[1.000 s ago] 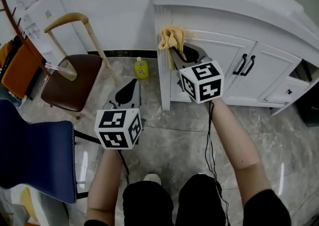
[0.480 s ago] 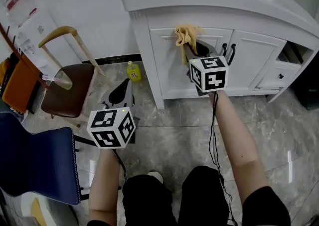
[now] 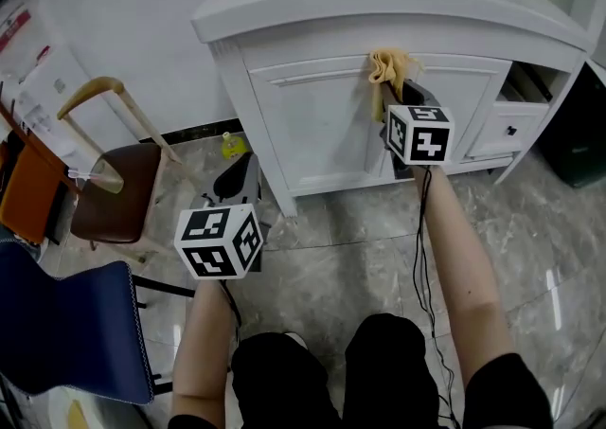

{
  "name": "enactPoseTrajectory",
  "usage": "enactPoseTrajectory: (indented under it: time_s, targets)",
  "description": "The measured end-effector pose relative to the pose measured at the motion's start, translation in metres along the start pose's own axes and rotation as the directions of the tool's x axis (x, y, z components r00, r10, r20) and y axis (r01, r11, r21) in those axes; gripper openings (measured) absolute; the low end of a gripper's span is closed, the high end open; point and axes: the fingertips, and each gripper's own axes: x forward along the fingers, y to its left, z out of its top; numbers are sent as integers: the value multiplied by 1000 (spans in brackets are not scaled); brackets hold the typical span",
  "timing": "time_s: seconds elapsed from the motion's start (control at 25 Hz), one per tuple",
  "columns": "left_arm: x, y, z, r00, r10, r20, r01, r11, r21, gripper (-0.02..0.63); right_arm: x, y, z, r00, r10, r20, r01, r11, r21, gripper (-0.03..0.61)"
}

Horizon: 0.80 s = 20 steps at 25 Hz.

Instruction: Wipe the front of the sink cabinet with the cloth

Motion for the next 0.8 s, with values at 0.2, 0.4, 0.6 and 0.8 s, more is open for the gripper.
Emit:
enactPoseTrajectory:
  time_s: [0.2, 0.4, 0.6, 0.8]
  targets:
    - [2, -2, -6, 1000, -13, -6, 13, 1000, -11, 15, -7, 1, 1, 1000, -7, 12, 7, 1000, 19, 78]
    - [-5, 19, -12, 1000, 14, -12, -15, 1000, -16, 15, -10, 49, 2, 997, 57, 53, -59, 998, 35, 78]
    - [-16, 45, -19, 999, 42, -12, -43, 998, -36, 15, 1, 139, -8, 970, 236, 52, -237, 971, 10, 78]
    - [-21, 64, -26, 998, 57, -13, -57, 997, -46, 15, 18, 202, -24, 942, 334, 25, -333, 942, -52, 78]
